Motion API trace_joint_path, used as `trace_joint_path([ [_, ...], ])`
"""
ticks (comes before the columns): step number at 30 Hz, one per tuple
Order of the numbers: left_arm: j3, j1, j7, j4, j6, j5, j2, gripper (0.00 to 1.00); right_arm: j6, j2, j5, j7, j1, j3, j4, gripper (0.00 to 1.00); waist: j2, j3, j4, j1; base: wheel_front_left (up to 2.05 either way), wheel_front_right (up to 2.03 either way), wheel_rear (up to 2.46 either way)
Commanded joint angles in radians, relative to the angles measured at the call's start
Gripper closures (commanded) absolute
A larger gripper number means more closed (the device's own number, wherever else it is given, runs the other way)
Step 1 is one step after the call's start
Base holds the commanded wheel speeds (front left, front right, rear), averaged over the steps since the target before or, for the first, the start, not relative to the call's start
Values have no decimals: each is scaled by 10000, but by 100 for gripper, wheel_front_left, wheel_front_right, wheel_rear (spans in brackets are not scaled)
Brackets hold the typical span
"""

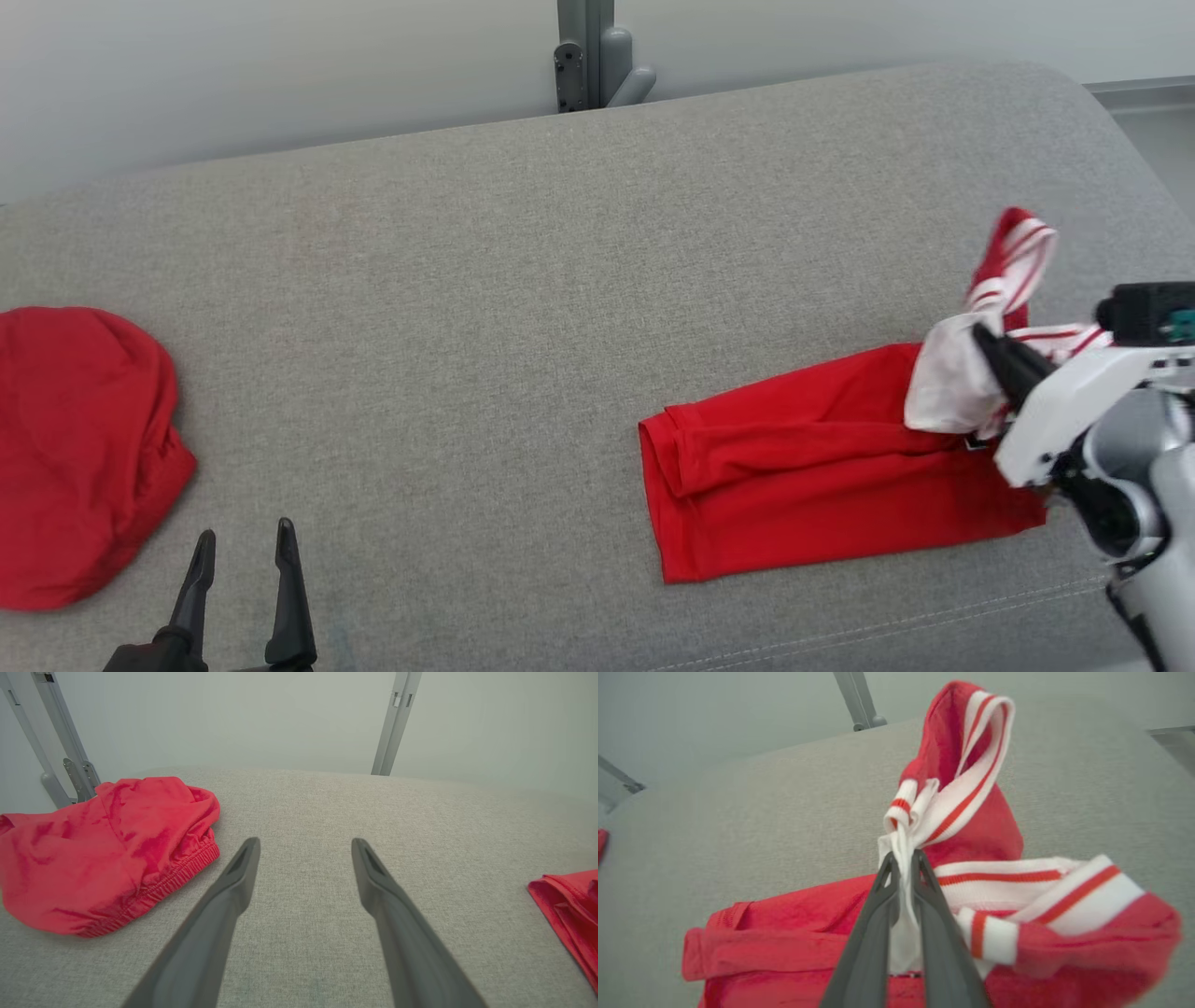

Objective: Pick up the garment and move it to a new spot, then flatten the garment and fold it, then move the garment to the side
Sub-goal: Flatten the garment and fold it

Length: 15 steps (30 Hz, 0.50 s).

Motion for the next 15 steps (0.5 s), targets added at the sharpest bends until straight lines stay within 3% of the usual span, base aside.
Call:
trace_joint_path([
  [1,39,7,-27,18,-56,140,-35,0,3,380,-70,156,222,478,-584,100,109,51,14,0,0,0,0],
  [8,-25,-198,-28,76,-186,337,-98,0,3,1965,-763,331,504,2121,-1157,100,109,190,296,0,0,0,0],
  [15,-28,-328,-27,219,-269,494,-126,0,3,2718,-1336,225,434,3205,-439,100,109,251,589,0,0,0,0],
])
